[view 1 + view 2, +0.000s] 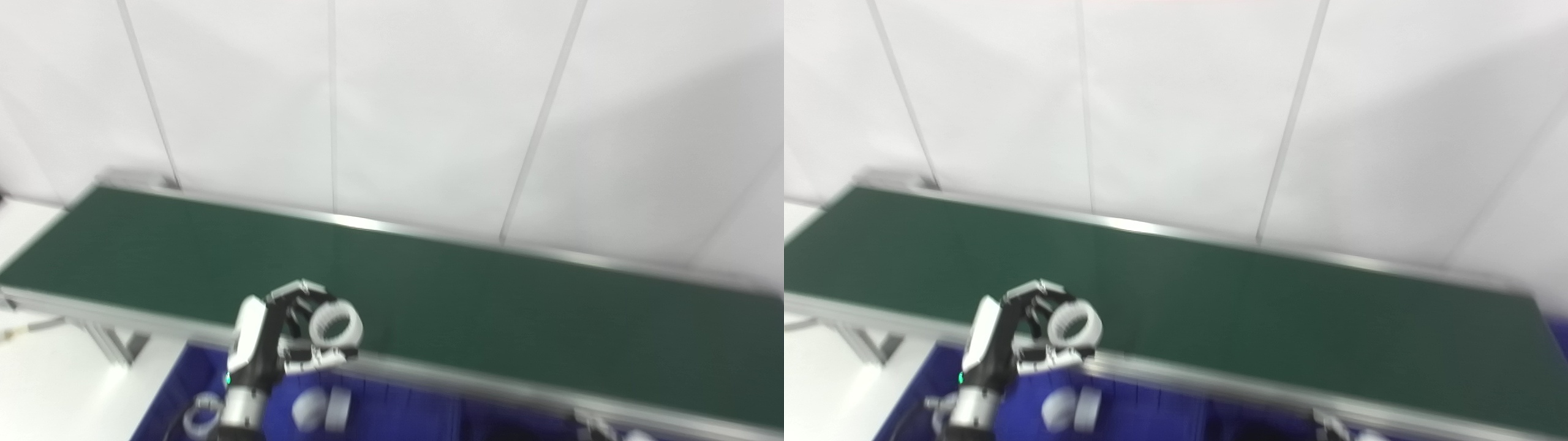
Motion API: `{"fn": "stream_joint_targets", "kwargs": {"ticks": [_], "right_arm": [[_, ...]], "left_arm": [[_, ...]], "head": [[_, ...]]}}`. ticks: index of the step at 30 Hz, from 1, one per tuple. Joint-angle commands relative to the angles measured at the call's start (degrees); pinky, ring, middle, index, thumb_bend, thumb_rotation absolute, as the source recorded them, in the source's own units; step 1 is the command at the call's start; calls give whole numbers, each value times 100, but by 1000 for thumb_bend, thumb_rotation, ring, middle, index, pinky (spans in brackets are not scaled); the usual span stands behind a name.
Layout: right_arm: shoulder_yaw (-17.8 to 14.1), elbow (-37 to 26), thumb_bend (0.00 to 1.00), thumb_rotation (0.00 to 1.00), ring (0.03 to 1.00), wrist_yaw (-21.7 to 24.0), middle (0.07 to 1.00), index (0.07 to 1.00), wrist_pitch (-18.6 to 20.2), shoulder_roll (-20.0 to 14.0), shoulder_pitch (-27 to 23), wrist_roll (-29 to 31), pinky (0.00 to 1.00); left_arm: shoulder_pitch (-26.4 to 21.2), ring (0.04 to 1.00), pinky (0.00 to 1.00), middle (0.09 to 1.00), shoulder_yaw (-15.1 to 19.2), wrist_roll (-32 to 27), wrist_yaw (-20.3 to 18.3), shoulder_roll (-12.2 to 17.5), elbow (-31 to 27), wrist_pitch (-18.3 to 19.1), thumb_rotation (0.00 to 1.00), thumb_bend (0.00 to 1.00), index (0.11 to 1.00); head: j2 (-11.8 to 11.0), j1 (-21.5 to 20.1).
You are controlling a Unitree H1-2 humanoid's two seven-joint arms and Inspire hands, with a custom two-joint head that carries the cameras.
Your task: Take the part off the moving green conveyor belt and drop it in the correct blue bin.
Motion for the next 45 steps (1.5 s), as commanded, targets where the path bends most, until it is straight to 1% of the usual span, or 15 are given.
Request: {"fn": "stream_joint_targets", "kwargs": {"ticks": [1,3,8,11,20,26,29,31,32,34,35,36,40,43,45], "right_arm": [[-42,-209,731,317,663,30,687,816,51,-16,-127,-53,626],[-56,-227,734,379,673,111,691,817,105,-15,-184,-40,634],[-80,-398,733,387,671,330,691,819,283,-40,-247,-72,605],[-116,-480,735,372,667,442,691,820,370,-46,-271,-41,598],[-184,-440,741,385,654,472,687,815,261,-86,-316,23,568],[-189,-435,735,387,648,460,685,812,265,-78,-308,16,569],[-191,-426,736,385,637,451,684,812,263,-70,-316,20,548],[-194,-402,739,375,635,419,682,811,226,-67,-314,35,547],[-194,-387,740,369,634,400,680,809,202,-67,-313,44,548],[-184,-383,739,375,639,403,681,810,213,-65,-312,21,555],[-175,-388,738,380,643,413,682,810,232,-64,-312,-4,559],[-169,-392,737,385,644,419,682,810,244,-62,-312,-20,564],[-168,-403,734,384,648,412,682,810,249,-48,-295,-29,571],[-172,-421,737,385,651,413,686,812,278,-28,-274,-46,561],[-174,-427,734,384,652,414,686,813,268,-26,-270,-43,569]], "left_arm": [[10,365,174,466,67,-18,-89,216,-141,-254,0,491,503],[121,350,195,446,84,-38,-187,354,-69,-376,0,488,518],[412,349,210,452,151,-107,-345,485,-54,-430,0,489,519],[563,350,208,442,202,-162,-358,498,-14,-465,0,489,515],[719,352,235,451,299,196,85,552,846,-1070,0,489,519],[689,381,308,471,238,345,-39,583,1388,-771,0,491,529],[751,404,386,486,288,277,-292,508,1359,-187,0,491,536],[776,410,439,502,336,238,-237,459,1398,-94,0,490,553],[783,532,493,618,349,233,-182,444,1421,-86,0,506,677],[795,634,561,703,404,218,-9,393,1484,-148,118,528,771],[805,681,603,744,416,230,83,388,1503,-251,332,576,813],[811,736,665,789,421,242,150,386,1518,-327,578,698,848],[853,766,699,819,358,248,351,450,1421,-917,772,789,869],[868,766,712,813,274,-22,229,467,1117,-1344,761,848,848],[871,773,723,816,54,-263,73,569,807,-1439,743,848,844]], "head": [[147,-30],[260,-38],[532,-23],[574,10],[582,109],[557,112],[534,104],[519,98],[519,98],[513,100],[504,98],[504,98],[490,54],[490,52],[479,43]]}}
